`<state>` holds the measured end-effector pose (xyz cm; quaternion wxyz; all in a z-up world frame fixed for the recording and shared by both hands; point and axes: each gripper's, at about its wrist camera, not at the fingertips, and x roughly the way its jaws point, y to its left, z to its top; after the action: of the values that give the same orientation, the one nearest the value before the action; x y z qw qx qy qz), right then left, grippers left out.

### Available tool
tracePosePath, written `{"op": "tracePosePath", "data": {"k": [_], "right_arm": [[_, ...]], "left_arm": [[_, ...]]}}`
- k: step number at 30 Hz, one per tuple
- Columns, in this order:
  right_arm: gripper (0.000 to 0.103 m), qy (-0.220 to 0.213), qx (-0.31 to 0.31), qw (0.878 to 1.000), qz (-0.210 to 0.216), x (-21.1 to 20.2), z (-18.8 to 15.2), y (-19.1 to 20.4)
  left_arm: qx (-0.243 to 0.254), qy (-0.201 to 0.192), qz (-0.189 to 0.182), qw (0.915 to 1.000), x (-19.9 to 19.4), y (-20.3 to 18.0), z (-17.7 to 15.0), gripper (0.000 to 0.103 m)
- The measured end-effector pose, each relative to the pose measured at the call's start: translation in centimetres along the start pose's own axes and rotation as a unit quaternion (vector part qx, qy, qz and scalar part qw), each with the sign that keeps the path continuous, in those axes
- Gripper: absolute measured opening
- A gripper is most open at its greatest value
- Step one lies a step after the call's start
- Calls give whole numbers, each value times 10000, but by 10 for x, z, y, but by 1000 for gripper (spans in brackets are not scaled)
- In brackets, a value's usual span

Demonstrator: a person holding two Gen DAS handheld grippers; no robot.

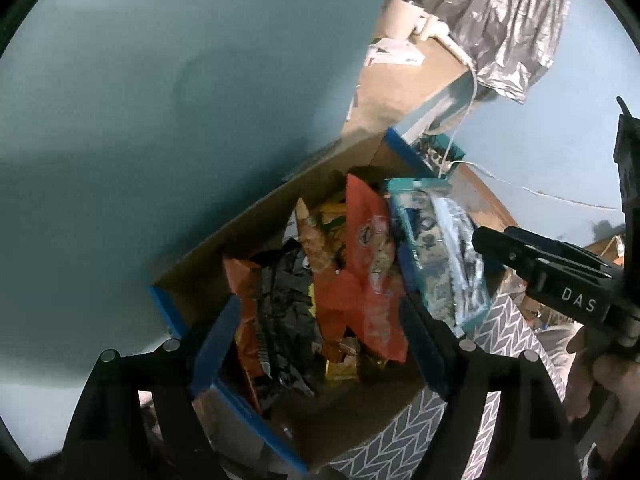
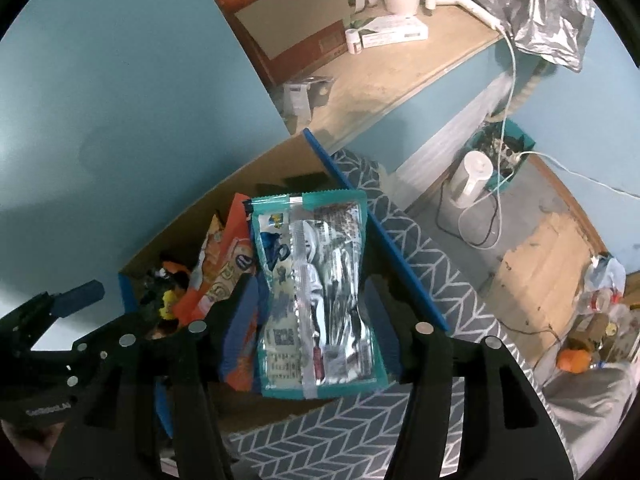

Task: Organize snacks

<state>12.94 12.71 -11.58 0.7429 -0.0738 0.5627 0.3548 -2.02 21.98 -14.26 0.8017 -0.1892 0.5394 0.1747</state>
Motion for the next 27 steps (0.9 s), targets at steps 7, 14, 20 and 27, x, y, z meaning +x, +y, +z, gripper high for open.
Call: {"op": "tracePosePath", "data": {"k": [7,14,20,27], "right_arm": [[57,-182,96,9998,-59,-37,-17,3],[65,-307,206,9988,-335,-78,-38,0],[68,-474,436,9967,-495,-113,-56,-8],[73,-749,695,9926,-649,-148,-77,-13]], "left_arm": [[262,-140,-110,9995,-24,-15,1,83],[552,-302,-201,9978,-54,-29,-2,88],[840,-442,-263,9951,-77,-45,-6,88],[1255,-766,-293,9887,-106,-67,-8,89]]}}
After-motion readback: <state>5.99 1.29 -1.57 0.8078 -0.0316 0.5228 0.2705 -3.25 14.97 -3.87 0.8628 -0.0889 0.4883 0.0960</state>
